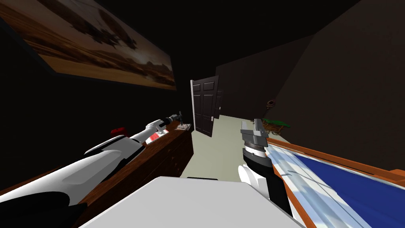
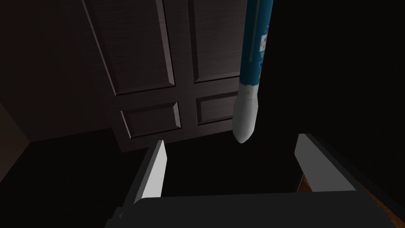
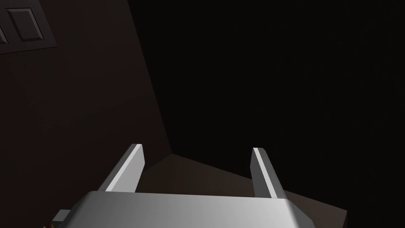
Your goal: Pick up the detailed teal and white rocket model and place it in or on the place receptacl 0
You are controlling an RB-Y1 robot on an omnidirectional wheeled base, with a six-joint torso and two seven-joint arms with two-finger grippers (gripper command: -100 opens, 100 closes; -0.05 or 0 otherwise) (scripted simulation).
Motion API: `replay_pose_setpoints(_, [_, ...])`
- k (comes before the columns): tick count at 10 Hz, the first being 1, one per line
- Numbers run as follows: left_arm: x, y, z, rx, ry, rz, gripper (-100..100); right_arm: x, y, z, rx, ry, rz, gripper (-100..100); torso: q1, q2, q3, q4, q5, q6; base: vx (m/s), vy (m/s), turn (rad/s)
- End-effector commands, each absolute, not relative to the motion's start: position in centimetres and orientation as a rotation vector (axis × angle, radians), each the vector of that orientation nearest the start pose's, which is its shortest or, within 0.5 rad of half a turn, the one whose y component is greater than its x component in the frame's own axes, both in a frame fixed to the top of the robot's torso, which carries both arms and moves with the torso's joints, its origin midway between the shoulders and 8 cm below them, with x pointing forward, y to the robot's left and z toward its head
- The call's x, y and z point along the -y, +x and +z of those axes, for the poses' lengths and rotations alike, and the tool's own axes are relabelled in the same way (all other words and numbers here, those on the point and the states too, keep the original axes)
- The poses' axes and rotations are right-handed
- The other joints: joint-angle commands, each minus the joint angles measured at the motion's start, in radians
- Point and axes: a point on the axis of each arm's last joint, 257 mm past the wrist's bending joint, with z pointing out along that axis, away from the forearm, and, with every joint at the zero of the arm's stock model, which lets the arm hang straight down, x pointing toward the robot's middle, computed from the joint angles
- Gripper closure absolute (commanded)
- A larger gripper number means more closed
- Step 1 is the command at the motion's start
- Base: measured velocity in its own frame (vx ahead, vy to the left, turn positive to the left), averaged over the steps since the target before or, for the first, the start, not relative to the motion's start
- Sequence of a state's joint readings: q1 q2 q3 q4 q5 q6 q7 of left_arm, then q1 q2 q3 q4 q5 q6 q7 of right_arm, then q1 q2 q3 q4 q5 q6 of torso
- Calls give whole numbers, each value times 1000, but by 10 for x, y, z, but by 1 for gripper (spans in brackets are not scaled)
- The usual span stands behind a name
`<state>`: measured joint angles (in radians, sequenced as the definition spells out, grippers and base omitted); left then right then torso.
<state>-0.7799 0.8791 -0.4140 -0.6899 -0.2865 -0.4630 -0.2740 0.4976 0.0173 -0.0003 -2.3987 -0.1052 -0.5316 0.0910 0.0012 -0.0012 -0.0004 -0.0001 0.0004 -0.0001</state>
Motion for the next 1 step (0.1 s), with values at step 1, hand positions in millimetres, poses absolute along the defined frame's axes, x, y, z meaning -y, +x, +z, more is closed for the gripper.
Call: replay_pose_setpoints(1, [-414, 684, -49, -1524, 170, -190, 0, 288, 309, 82, -448, 580, 1315, 0, 0, 0, 0, 0, 0, 0, 0, 0, 0])
